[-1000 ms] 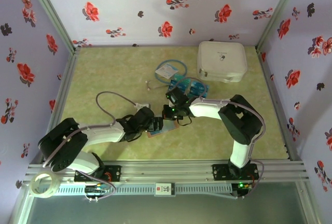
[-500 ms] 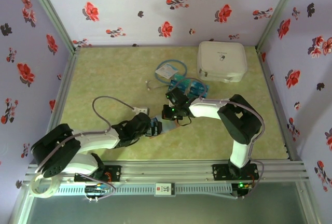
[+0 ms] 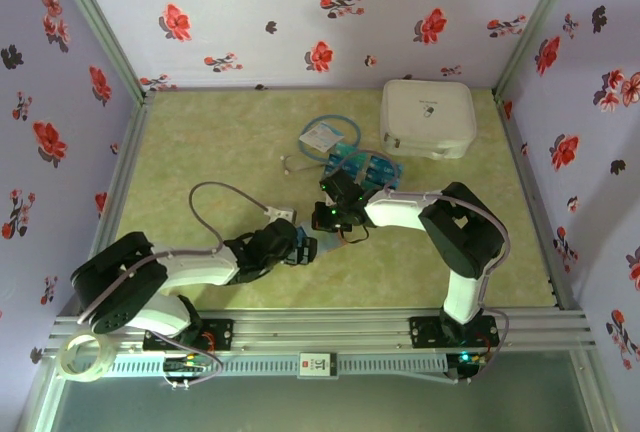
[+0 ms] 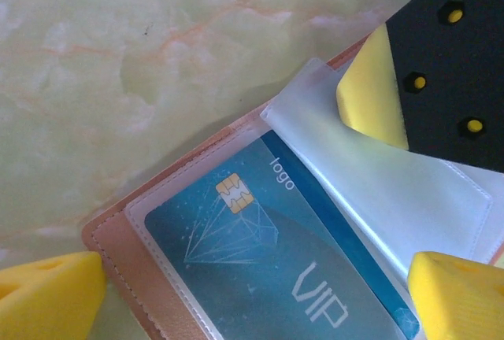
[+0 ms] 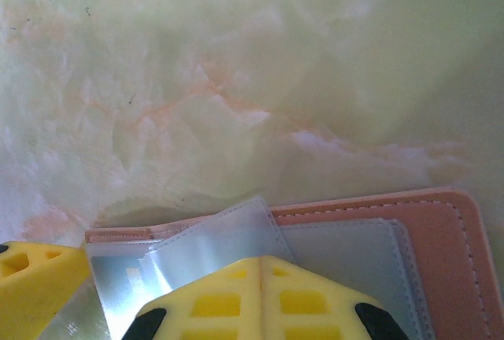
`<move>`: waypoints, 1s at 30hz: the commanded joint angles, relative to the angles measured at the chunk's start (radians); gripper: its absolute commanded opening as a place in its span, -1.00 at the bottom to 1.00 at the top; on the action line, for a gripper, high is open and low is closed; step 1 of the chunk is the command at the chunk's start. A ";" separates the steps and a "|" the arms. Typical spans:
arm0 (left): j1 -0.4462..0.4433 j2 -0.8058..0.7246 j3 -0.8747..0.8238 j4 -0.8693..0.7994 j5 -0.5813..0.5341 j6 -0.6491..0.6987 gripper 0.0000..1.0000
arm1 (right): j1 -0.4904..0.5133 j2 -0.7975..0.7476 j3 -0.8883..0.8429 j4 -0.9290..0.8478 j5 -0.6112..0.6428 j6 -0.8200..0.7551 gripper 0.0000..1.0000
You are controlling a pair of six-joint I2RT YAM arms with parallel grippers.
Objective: Put the credit cards into the card holder
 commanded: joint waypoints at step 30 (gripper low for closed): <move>-0.043 0.159 0.091 -0.147 -0.046 0.013 0.90 | -0.069 -0.057 0.004 -0.064 -0.033 -0.012 -0.16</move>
